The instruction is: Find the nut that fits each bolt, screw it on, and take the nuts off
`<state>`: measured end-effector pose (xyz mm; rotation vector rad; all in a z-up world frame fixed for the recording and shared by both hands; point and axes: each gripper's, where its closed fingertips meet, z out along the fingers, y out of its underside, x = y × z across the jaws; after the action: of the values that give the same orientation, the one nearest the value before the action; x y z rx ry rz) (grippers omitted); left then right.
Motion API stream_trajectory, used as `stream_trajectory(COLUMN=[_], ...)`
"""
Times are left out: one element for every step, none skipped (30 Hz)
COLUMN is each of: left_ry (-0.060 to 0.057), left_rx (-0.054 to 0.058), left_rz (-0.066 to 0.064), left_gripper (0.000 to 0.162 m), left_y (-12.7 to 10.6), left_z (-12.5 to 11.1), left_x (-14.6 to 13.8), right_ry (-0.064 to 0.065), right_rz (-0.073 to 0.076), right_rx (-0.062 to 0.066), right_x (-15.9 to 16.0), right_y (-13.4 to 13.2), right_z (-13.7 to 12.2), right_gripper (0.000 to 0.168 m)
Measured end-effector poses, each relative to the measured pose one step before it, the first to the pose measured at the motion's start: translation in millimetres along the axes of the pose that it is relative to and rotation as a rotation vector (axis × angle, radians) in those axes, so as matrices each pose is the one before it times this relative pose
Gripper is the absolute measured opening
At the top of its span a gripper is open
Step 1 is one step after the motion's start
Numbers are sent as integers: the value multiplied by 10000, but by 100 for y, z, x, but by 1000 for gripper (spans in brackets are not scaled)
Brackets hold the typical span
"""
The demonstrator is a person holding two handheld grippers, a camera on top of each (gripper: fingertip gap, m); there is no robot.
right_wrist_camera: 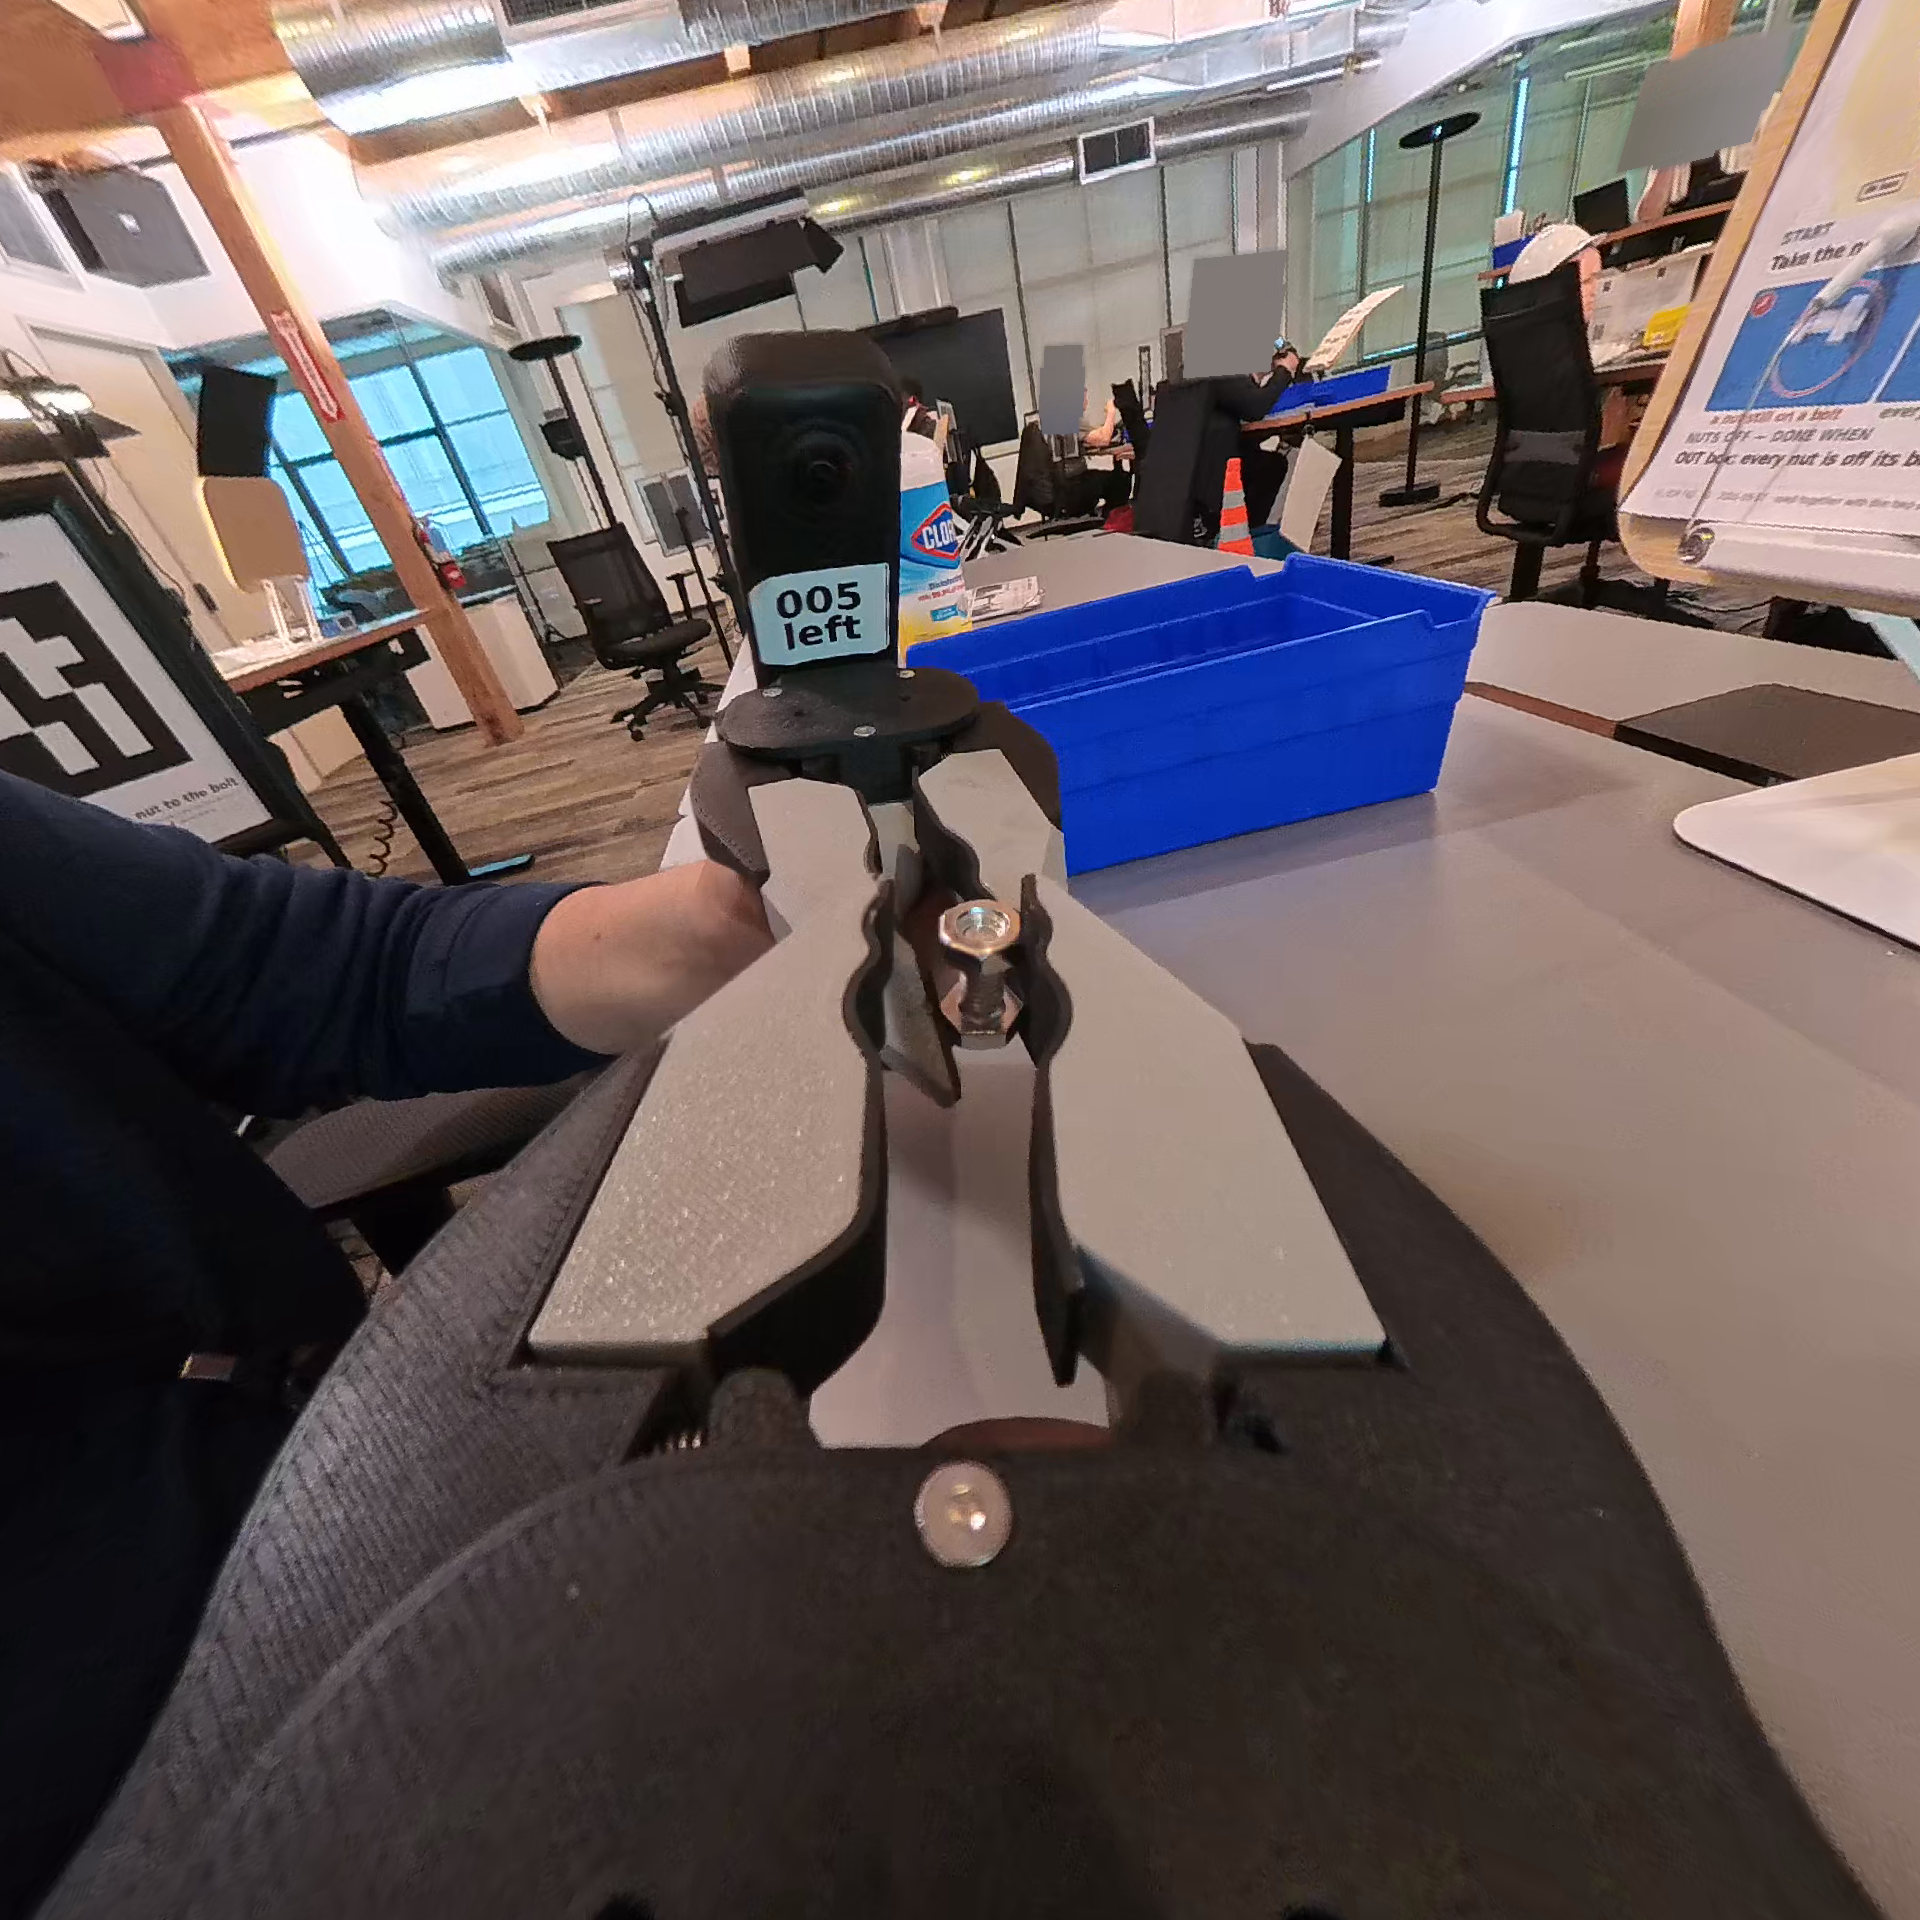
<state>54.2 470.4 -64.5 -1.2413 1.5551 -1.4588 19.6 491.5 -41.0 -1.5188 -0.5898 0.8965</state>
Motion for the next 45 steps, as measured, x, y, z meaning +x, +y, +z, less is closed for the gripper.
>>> stream_trajectory(left_ry=[17, -1, -16, -20, -33, -36, -42, -49, -63, -53, -89, -100, -67, -52, -35, 29, 38, 48, 65, 65, 46, 22, 29, 48, 86, 63, 3, -4, -14, 9, 48, 104, 84, 51, 53, -5, -91, -111, -95, -41, -44, -105, -127, -142, -212], left_rx=[-12, -1, 27, 22, 21, 32, 40, 50, 56, 45, 36, 19, -8, -7, -22, -39, -28, -39, -35, -14, -38, -25, -1, 15, -4, -35, -29, -33, 0, 34, 50, 41, 30, 6, -7, 1, -15, -38, -2, 27, 38, 39, 9, -11, 8], left_rz=[13, 19, 8, -18, -35, -39, -35, -35, -31, -19, -12, -9, -24, -41, -41, -28, -6, 13, 19, 18, 18, 42, 26, -5, -37, -35, 13, 27, 17, -8, -27, -43, -39, -27, -26, -2, 52, 71, 42, -9, -32, -23, -5, 6, 2], left_gripper=[13, 13, 13, 13, 13, 13, 13, 13, 13, 13, 13, 13, 13, 13, 13, 13, 13, 13, 13, 13, 13, 13, 13, 13, 13, 13, 13, 13, 13, 13, 13, 13, 13, 13, 13, 13, 13, 13, 13, 13, 13, 13, 13, 13, 13], left_y=[-6, -16, -38, -35, -16, -42, -68, -90, -107, -102, -81, -51, 17, 30, 65, 90, 68, 75, 73, 20, 41, 19, -23, -19, 16, 82, 85, 62, -7, -73, -75, -68, -36, 6, 33, -1, 10, 32, -18, -53, -68, -69, -28, -3, -18], left_z=[46, 7, -48, -85, -97, -107, -119, -135, -138, -143, -135, -123, -76, -28, 9, 55, 89, 141, 168, 151, 131, 95, 42, 17, 18, 57, 54, 34, -8, -31, -30, -22, -5, 5, 10, -12, -1, -16, -24, -51, -88, -116, -137, -140, -138], left_x=[60, 16, -35, -84, -131, -148, -140, -152, -161, -145, -196, -213, -172, -133, -105, 31, 84, 150, 214, 227, 191, 135, 105, 89, 105, 80, 27, 5, -17, -3, 57, 130, 100, 56, 62, -12, -102, -132, -120, -87, -114, -227, -272, -305, -411], right_ry=[12, 26, 34, 29, 56, 73, 92, 94, 82, 63, 42, 9, 3, 2, 2, 44, 54, 20, 17, 16, -59, -70, -74, -67, -64, -49, 13, 40, 36, 27, 4, -56, -71, -83, -119, -84, -25, -16, -7, 92, 110, 80, 105, 128, 51], right_rz=[-48, -37, -13, 7, 20, 16, -1, -19, -27, -22, -8, -6, -6, -14, -13, -2, 3, -6, -12, -20, -9, 18, 25, 40, 40, 19, -22, -73, -66, -40, -35, -16, 57, 103, 125, 143, 129, 103, 35, -39, -77, -69, -42, -35, -53], right_rx=[-46, -13, 1, 20, 54, 52, 39, 38, 45, 38, 34, 23, -3, -25, -38, -26, -19, -20, -29, -28, -14, 12, 19, 17, -14, -34, -32, -41, -26, -2, 19, 36, 33, 18, 16, 42, 25, -19, -34, 11, 7, -15, -6, 19, 30], right_x=[-12, 21, 64, 76, 130, 168, 188, 168, 137, 96, 73, 14, -17, -17, -26, 55, 71, 24, 9, 7, -88, -110, -108, -88, -77, -84, 8, 40, 22, 14, -42, -117, -103, -54, -86, -16, 72, 64, 12, 96, 103, 61, 103, 145, 35], right_y=[78, 5, -23, -78, -120, -131, -100, -112, -98, -95, -71, -32, 10, 63, 95, 82, 70, 83, 97, 107, 73, 13, -29, -31, 22, 70, 71, 50, 10, -49, -75, -72, -43, 0, 25, -10, 13, 51, 37, -42, -37, -18, -38, -66, -79], right_z=[21, -24, -66, -86, -145, -148, -160, -149, -126, -101, -56, -12, 28, 70, 90, 110, 107, 100, 95, 89, 62, 30, 11, 1, 21, 47, 16, -29, -46, -60, -37, 1, 12, 10, 3, -7, -12, -16, 12, -6, -17, -27, -39, -38, -43], right_gripper=[21, 20, 19, 19, 20, 21, 21, 22, 23, 23, 23, 22, 22, 23, 23, 23, 22, 18, 15, 13, 13, 13, 13, 13, 13, 12, 12, 11, 11, 11, 11, 11, 11, 11, 11, 11, 11, 13, 16, 21, 24, 27, 33, 38, 38])
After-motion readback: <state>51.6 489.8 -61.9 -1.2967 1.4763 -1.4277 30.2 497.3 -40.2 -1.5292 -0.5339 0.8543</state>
